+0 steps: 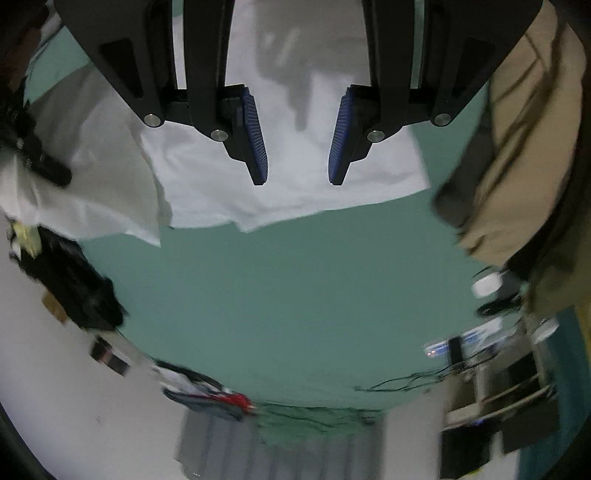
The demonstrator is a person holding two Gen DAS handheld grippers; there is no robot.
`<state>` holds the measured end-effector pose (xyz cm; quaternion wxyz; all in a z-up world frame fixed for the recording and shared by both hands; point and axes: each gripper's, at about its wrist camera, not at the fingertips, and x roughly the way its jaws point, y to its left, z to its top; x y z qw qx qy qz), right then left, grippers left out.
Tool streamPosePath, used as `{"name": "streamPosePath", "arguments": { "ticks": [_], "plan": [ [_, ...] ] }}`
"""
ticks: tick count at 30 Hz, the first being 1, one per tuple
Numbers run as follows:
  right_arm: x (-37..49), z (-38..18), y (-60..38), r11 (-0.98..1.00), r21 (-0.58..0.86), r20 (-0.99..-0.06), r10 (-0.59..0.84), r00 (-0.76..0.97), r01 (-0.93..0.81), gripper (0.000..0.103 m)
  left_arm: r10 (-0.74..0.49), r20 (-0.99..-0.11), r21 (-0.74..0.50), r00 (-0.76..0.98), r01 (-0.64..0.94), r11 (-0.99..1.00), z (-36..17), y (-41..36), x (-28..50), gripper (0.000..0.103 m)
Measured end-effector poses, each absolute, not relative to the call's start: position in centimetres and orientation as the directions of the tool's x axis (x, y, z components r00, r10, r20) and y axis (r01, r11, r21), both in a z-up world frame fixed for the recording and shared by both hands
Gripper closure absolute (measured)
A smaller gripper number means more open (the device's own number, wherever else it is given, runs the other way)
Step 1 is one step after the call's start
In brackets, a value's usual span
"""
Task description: Fold large clothes
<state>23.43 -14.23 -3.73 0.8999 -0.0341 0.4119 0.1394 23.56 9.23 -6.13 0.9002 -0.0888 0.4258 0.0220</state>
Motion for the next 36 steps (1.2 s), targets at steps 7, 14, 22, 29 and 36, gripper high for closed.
{"name": "streamPosePath", "arguments": {
  "ticks": [7, 14, 22, 29, 36],
  "plan": [
    [23.0, -4.6, -8.1, 0.935, 0.017, -0.774, 0.237, 0.587, -0.354, 0.085, -0.086, -0.779, -0.231, 0.621, -0.158, 0.96, -7.4, 13.5, 21.4, 0.067],
    [22.8, -7.6, -2.8, 0.906, 0.035, -0.824, 0.265, 0.5, -0.422, 0.081, -0.125, -0.812, -0.287, 0.57, -0.204, 0.936, -9.7, 17.8, 18.6, 0.067],
    [21.8, -9.3, 2.5, 0.794, 0.217, -0.843, 0.446, 0.302, -0.567, 0.046, -0.124, -0.784, -0.315, 0.608, -0.218, 0.923, -8.0, 21.5, 18.7, 0.067],
    [19.6, -10.1, 6.0, 0.666, 0.338, -0.819, 0.557, 0.141, -0.665, 0.031, -0.14, -0.784, -0.347, 0.605, -0.241, 0.906, -7.9, 23.4, 18.9, 0.067],
    [16.5, -7.8, 4.7, 0.597, 0.321, -0.788, 0.599, 0.142, -0.735, 0.031, -0.161, -0.791, -0.347, 0.591, -0.217, 0.912, -8.3, 22.0, 19.4, 0.067]
  ]
}}
